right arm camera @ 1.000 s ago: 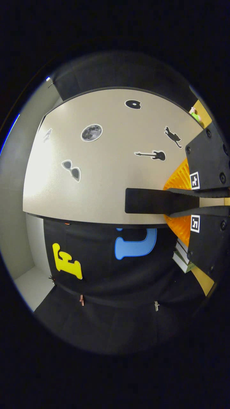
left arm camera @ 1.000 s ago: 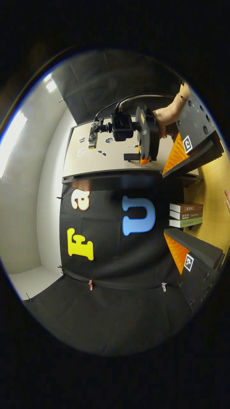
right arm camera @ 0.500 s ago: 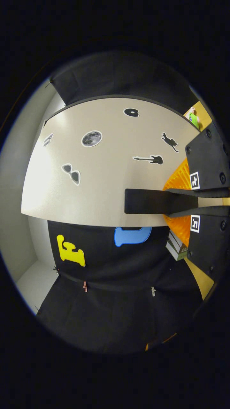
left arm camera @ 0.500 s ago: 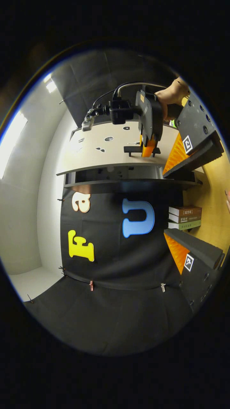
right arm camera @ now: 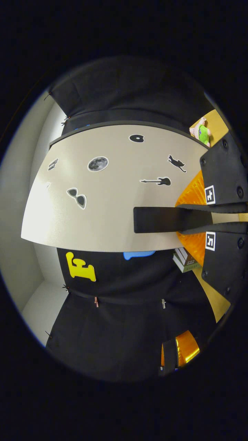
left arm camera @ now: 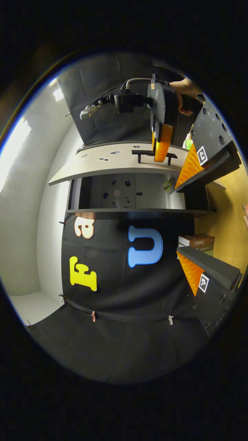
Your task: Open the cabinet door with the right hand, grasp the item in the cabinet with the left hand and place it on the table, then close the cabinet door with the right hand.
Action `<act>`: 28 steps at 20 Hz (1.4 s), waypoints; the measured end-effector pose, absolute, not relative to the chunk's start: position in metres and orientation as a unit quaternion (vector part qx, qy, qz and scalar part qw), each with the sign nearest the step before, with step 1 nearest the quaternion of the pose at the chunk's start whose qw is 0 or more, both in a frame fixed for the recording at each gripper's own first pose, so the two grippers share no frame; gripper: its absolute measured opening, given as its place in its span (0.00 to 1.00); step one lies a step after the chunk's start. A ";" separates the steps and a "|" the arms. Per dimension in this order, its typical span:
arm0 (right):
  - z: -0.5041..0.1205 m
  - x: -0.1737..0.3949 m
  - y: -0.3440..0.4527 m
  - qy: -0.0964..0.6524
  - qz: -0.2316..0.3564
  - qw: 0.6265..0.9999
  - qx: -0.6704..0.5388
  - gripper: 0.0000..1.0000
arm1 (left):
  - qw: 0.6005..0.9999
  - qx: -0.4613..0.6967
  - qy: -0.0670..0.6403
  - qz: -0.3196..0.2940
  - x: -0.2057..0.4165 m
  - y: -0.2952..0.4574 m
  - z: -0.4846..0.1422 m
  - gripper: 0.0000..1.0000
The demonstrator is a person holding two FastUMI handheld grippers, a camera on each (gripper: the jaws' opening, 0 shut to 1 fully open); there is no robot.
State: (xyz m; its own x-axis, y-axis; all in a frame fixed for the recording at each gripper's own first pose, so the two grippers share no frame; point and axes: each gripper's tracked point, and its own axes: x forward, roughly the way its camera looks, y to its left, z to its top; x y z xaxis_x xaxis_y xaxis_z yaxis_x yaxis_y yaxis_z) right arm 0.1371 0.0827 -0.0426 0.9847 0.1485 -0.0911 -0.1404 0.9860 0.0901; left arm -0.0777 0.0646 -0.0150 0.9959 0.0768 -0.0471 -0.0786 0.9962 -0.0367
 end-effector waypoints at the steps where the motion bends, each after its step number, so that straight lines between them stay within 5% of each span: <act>1: -0.042 0.132 0.080 0.049 0.072 0.995 0.042 0.14 | 0.999 -0.021 0.020 0.027 -0.075 0.056 -0.013 0.98; 19: -0.036 0.091 0.012 0.050 0.008 0.998 0.043 0.12 | 0.985 -0.050 0.036 -0.160 -0.021 -0.086 -0.024 0.98; 28: -0.036 0.085 -0.028 0.048 -0.039 0.998 0.031 0.11 | 0.979 -0.044 0.039 -0.196 0.018 -0.131 -0.030 0.98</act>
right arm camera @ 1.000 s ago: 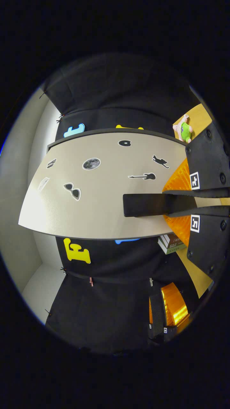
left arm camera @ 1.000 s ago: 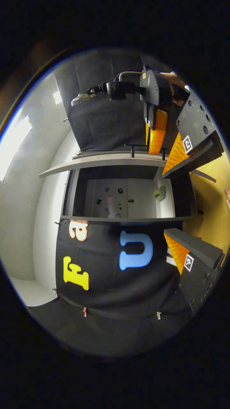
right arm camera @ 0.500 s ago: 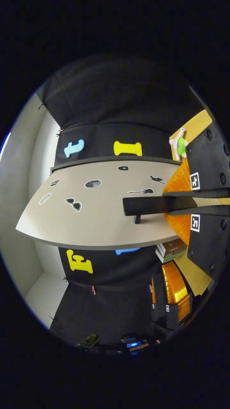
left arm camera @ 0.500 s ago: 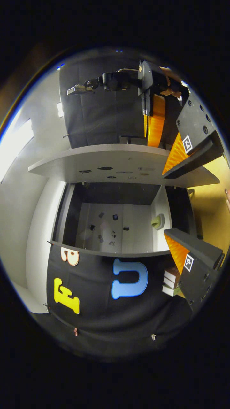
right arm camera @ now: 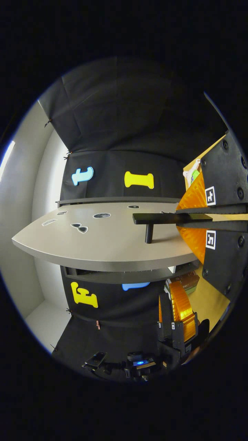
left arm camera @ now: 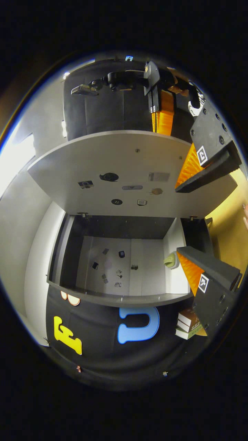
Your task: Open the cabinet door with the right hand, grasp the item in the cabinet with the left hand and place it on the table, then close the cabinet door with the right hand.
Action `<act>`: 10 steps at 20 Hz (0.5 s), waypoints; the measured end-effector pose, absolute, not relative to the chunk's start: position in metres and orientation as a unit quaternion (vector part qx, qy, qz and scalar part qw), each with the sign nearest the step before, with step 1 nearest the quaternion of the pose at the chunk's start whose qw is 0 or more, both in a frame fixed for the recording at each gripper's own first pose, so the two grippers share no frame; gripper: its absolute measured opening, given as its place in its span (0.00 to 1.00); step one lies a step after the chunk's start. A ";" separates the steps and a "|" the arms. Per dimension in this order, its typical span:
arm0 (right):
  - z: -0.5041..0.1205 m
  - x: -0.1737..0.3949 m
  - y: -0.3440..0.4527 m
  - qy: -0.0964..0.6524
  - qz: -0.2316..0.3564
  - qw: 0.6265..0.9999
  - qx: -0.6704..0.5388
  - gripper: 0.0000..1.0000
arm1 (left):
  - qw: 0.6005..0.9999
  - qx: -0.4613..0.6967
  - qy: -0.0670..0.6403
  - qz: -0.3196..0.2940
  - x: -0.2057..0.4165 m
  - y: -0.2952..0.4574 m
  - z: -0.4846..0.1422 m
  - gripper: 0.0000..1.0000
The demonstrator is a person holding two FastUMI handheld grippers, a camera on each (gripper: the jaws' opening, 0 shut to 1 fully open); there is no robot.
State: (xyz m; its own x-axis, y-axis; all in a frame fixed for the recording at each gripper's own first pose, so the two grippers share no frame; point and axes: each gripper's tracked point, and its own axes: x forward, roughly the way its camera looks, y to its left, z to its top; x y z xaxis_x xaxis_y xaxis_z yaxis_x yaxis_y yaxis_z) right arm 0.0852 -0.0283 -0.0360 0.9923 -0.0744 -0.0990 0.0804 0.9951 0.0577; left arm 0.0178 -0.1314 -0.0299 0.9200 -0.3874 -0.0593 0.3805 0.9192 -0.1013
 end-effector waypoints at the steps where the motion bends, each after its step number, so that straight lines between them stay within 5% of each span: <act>1: -0.036 0.086 -0.033 0.045 -0.045 0.998 0.031 0.11 | 0.979 -0.041 0.039 -0.195 0.023 -0.135 -0.030 0.98; 2: -0.035 0.088 -0.036 0.042 -0.051 0.997 0.029 0.16 | 0.979 -0.039 0.040 -0.196 0.030 -0.139 -0.032 0.98; 8: -0.036 0.088 -0.056 0.037 -0.060 0.997 0.026 0.06 | 0.981 -0.039 0.033 -0.189 0.068 -0.153 -0.030 0.98; 9: -0.034 0.088 -0.054 0.033 -0.055 0.997 0.038 0.15 | 0.982 -0.034 0.033 -0.182 0.076 -0.153 -0.030 0.99; 10: -0.031 0.087 -0.055 0.027 -0.055 0.997 0.046 0.06 | 0.983 -0.029 0.035 -0.176 0.085 -0.153 -0.032 0.98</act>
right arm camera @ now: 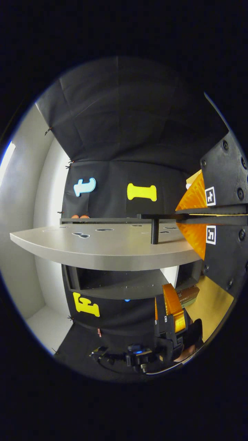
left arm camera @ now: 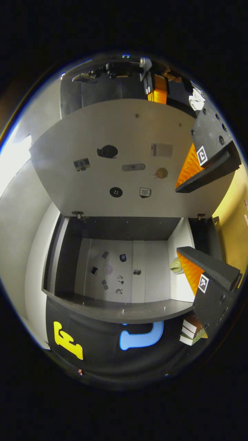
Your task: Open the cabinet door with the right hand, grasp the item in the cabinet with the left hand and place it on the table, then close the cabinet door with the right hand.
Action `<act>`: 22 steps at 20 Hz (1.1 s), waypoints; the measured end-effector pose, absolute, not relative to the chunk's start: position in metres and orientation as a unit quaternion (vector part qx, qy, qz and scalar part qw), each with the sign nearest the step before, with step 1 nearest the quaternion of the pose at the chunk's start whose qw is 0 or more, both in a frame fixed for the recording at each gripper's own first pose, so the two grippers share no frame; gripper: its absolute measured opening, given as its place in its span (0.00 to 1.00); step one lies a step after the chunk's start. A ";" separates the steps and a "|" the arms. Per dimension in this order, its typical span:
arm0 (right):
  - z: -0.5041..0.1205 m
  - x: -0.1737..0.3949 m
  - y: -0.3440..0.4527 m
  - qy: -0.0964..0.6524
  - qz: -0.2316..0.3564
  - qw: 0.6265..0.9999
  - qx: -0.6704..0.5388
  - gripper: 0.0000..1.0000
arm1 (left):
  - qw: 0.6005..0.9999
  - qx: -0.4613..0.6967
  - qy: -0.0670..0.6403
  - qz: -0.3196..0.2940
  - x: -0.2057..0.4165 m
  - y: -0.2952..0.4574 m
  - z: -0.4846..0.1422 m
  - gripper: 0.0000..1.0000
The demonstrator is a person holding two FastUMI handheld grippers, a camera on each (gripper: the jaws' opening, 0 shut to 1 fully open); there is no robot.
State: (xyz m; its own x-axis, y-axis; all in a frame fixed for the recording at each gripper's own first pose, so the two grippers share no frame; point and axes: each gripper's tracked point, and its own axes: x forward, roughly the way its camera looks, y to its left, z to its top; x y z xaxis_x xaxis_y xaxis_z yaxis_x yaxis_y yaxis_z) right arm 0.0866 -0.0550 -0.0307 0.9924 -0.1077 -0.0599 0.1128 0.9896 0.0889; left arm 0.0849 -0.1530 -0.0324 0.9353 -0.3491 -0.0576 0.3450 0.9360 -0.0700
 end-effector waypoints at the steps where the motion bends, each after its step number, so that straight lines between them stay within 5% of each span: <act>1: -0.028 0.086 -0.057 0.021 -0.055 0.997 0.052 0.06 | 0.984 -0.026 0.037 -0.170 0.094 -0.153 -0.034 0.98; 8: -0.018 0.080 -0.043 0.003 0.008 0.994 0.109 0.11 | 0.991 -0.014 0.056 -0.124 0.161 -0.135 -0.056 0.97; 11: -0.028 0.069 -0.065 0.018 -0.026 0.996 0.088 0.11 | 0.995 0.019 0.058 -0.082 0.203 -0.107 -0.063 0.96; 17: -0.044 0.062 -0.131 0.035 -0.158 0.985 0.065 0.12 | 0.990 0.049 0.094 -0.091 0.276 -0.105 -0.087 0.91; 18: -0.045 0.059 -0.136 0.036 -0.161 0.984 0.066 0.17 | 0.990 0.051 0.098 -0.090 0.287 -0.105 -0.090 0.90; 20: -0.045 0.058 -0.149 0.033 -0.177 0.982 0.064 0.66 | 0.988 0.049 0.114 -0.089 0.306 -0.106 -0.104 0.87; 22: -0.047 0.065 -0.168 0.028 -0.194 0.979 0.060 0.74 | 0.987 0.037 0.134 -0.078 0.325 -0.101 -0.119 0.87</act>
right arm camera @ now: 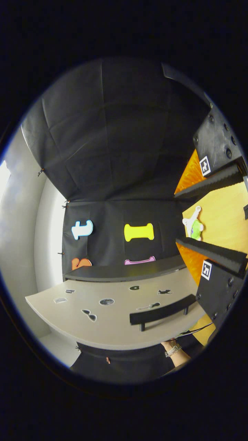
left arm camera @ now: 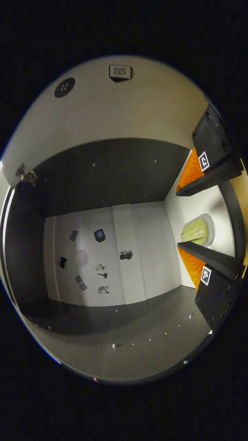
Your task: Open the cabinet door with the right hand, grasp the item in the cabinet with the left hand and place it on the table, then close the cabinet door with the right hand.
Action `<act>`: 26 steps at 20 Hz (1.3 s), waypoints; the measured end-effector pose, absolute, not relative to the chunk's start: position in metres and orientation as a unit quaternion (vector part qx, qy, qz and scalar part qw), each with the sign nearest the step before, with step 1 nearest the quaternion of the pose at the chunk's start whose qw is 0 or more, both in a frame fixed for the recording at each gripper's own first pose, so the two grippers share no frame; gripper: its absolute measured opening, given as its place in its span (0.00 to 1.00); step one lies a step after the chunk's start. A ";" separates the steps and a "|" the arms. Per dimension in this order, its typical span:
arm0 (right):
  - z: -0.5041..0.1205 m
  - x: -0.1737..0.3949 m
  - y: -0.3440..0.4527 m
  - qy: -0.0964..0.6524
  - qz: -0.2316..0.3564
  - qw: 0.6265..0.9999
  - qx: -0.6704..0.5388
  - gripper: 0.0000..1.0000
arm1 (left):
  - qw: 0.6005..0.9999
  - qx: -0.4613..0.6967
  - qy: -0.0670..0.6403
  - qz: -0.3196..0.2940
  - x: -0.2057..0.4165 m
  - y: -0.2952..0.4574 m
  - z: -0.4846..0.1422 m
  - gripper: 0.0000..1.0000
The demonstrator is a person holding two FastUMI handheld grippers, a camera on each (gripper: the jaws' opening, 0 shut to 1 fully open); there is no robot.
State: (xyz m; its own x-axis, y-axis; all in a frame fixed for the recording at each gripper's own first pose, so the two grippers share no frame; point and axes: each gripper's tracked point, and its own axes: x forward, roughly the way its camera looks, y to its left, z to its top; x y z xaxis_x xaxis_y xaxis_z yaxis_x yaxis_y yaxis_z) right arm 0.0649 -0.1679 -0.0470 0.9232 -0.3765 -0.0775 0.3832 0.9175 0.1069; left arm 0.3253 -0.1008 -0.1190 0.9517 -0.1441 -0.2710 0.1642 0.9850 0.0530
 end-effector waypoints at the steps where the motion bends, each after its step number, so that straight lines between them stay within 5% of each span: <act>1: -0.048 0.067 -0.178 0.027 -0.203 0.977 0.057 0.75 | 0.986 0.032 0.148 -0.071 0.333 -0.097 -0.129 0.81; 3: -0.053 0.070 -0.198 0.033 -0.214 0.975 0.046 0.86 | 0.983 0.033 0.175 -0.053 0.347 -0.086 -0.147 0.81; 16: -0.086 0.130 -0.232 0.066 -0.193 0.978 0.043 0.86 | 0.967 0.030 0.252 -0.007 0.399 -0.067 -0.210 0.58; 19: -0.087 0.136 -0.234 0.067 -0.192 0.978 0.047 0.86 | 0.968 0.026 0.249 0.009 0.402 -0.063 -0.208 0.29; 26: -0.088 0.144 -0.225 0.068 -0.169 0.982 0.049 0.86 | 0.969 -0.037 0.246 0.013 0.381 -0.066 -0.200 0.26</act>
State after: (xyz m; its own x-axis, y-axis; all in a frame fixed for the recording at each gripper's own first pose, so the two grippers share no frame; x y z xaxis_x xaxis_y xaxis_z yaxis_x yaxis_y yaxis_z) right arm 0.1443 -0.2246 -0.0882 0.9334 -0.3260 -0.1498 0.3393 0.9379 0.0730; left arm 0.3811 -0.0662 -0.2004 0.8789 0.0068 -0.4769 -0.0436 0.9969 -0.0660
